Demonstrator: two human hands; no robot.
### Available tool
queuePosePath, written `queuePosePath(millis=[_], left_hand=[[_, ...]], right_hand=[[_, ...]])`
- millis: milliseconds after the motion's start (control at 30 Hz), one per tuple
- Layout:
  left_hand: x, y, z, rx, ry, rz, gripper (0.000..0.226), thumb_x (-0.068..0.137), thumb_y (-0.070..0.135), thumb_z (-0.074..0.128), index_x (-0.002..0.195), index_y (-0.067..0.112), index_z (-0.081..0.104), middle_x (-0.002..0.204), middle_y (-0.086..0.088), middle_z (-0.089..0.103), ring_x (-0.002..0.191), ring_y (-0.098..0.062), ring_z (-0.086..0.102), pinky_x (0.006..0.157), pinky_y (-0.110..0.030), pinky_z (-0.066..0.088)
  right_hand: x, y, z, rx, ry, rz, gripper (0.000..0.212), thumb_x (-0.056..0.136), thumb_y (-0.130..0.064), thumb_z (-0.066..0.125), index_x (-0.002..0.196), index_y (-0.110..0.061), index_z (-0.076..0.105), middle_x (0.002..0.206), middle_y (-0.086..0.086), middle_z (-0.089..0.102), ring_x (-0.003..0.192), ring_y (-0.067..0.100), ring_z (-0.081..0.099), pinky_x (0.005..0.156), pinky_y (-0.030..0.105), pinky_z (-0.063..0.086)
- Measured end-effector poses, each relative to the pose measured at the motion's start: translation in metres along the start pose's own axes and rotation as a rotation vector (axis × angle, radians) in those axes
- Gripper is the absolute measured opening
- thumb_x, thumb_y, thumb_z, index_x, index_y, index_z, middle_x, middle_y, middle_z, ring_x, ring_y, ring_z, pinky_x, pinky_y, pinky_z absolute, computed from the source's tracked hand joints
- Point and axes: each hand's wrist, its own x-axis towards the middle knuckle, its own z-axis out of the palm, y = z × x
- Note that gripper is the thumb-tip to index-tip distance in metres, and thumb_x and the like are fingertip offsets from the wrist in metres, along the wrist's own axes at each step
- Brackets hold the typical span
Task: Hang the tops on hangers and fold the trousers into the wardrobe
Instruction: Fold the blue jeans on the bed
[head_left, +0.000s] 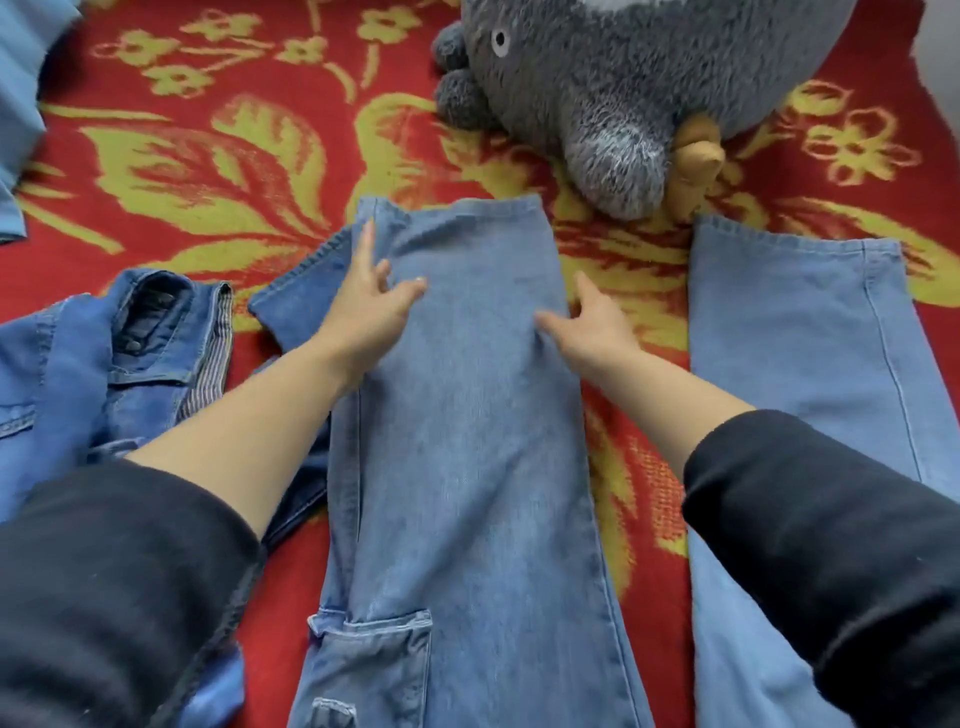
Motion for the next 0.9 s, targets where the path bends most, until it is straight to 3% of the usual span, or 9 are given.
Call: queuePosePath(millis=[33, 133, 233, 400, 667, 900], left_hand=[[-0.007, -0.007, 0.004, 0.232, -0.059, 0.064, 0.072, 0.096, 0.019, 0.052, 0.152, 0.028, 0.009, 0.157, -0.002, 0.023, 0.143, -0.015, 0.024, 0.113, -0.030, 0.024], [-0.042, -0.030, 0.020, 0.875, -0.103, 0.256, 0.063, 0.098, 0.030, 0.043, 0.153, 0.025, 0.012, 0.161, -0.007, 0.005, 0.148, -0.023, 0.000, 0.119, -0.039, 0.004], [-0.093, -0.045, 0.036, 1.055, -0.065, 0.296, 0.058, 0.100, 0.037, 0.032, 0.153, 0.024, 0.011, 0.161, -0.005, -0.001, 0.148, -0.023, -0.007, 0.117, -0.041, -0.004], [-0.177, -0.050, 0.062, 1.021, -0.057, 0.270, 0.056, 0.100, 0.035, 0.031, 0.152, 0.022, 0.014, 0.161, -0.006, 0.000, 0.148, -0.022, -0.007, 0.117, -0.040, -0.008], [-0.329, -0.036, 0.133, 0.831, -0.112, 0.186, 0.056, 0.100, 0.032, 0.034, 0.151, 0.018, 0.019, 0.160, -0.009, 0.006, 0.148, -0.023, -0.001, 0.118, -0.035, -0.003], [-0.476, -0.042, 0.236, 0.730, -0.232, 0.137, 0.054, 0.100, 0.027, 0.036, 0.150, 0.015, 0.022, 0.160, -0.009, 0.006, 0.148, -0.022, -0.001, 0.119, -0.031, -0.003]], right_hand=[[-0.006, 0.010, 0.005, -0.054, -0.024, -0.061, 0.059, 0.089, -0.028, 0.060, 0.143, -0.021, 0.039, 0.139, 0.001, 0.052, 0.127, 0.024, 0.048, 0.087, 0.021, 0.036], [-0.028, 0.029, 0.011, -0.200, -0.069, -0.153, 0.072, 0.090, -0.032, 0.060, 0.151, -0.021, 0.024, 0.154, 0.003, 0.033, 0.141, 0.021, 0.031, 0.113, 0.034, 0.029], [-0.059, 0.039, 0.004, -0.248, -0.050, -0.210, 0.072, 0.090, -0.030, 0.059, 0.152, -0.023, 0.023, 0.155, 0.002, 0.030, 0.143, 0.020, 0.028, 0.117, 0.036, 0.023], [-0.135, 0.063, -0.019, -0.355, -0.064, -0.155, 0.066, 0.093, -0.034, 0.055, 0.151, -0.023, 0.025, 0.158, 0.002, 0.024, 0.146, 0.017, 0.018, 0.117, 0.039, 0.022], [-0.276, 0.129, -0.084, -0.426, 0.037, -0.093, 0.052, 0.090, -0.027, 0.060, 0.137, -0.011, 0.047, 0.139, 0.007, 0.047, 0.130, 0.027, 0.036, 0.107, 0.041, 0.031], [-0.371, 0.224, -0.145, -0.402, 0.172, 0.143, 0.051, 0.084, -0.027, 0.067, 0.129, -0.009, 0.051, 0.128, 0.015, 0.045, 0.120, 0.033, 0.040, 0.097, 0.040, 0.032]])
